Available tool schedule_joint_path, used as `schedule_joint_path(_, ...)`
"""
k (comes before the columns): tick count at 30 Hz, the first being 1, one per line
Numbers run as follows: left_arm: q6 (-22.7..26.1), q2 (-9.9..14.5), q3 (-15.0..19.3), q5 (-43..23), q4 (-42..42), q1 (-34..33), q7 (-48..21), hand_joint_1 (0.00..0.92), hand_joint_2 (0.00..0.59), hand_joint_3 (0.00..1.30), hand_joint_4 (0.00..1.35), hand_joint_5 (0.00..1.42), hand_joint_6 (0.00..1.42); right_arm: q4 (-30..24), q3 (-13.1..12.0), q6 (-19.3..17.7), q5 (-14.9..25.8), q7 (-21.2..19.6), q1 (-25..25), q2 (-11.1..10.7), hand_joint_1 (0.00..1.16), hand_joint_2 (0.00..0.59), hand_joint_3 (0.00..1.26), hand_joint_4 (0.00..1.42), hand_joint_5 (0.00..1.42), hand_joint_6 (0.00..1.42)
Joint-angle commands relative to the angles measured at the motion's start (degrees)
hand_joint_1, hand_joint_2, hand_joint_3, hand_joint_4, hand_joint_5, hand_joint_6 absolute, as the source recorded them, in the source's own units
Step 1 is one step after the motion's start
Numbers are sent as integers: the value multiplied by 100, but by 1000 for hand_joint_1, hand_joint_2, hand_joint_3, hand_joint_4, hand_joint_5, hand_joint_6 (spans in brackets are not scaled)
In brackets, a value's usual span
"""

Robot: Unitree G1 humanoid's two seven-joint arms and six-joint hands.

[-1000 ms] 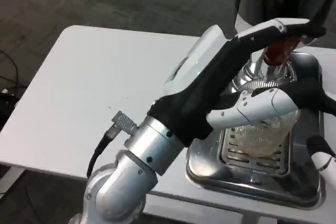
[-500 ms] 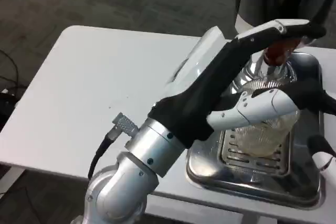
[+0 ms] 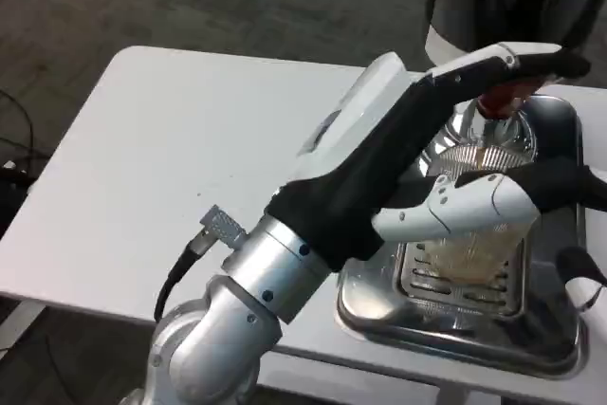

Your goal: Grasp the cup under the faucet to collect the drink, then remove the cup.

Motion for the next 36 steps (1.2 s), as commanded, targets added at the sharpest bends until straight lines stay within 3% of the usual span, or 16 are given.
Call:
schedule_joint_path(1, -28, 107, -14, 53, 53, 158, -100, 0, 64, 354, 255, 215, 180, -44, -2, -37, 43, -4, 64, 16, 349, 405, 215, 230, 183, 67)
schedule_joint_path(16, -113, 220, 33, 7, 16, 253, -98, 0, 65, 358, 269, 216, 180, -15, 56, -50, 24, 0, 64, 23, 366, 406, 215, 230, 183, 80)
schedule_joint_path(23, -106, 215, 39, -10, 19, 223, -119, 0, 66, 358, 269, 222, 180, 473, 115, -232, 338, -19, 55, 103, 509, 331, 176, 230, 194, 126)
schedule_joint_path(31, -88, 206, 21, 9, 4, 225, -121, 0, 66, 358, 270, 226, 180, 837, -12, -438, 493, -63, 3, 94, 544, 297, 142, 199, 184, 131)
schedule_joint_path(36, -81, 209, 29, 29, -19, 258, -102, 0, 66, 358, 270, 226, 180, 1102, 20, -592, 621, 23, -61, 50, 594, 234, 73, 152, 148, 154)
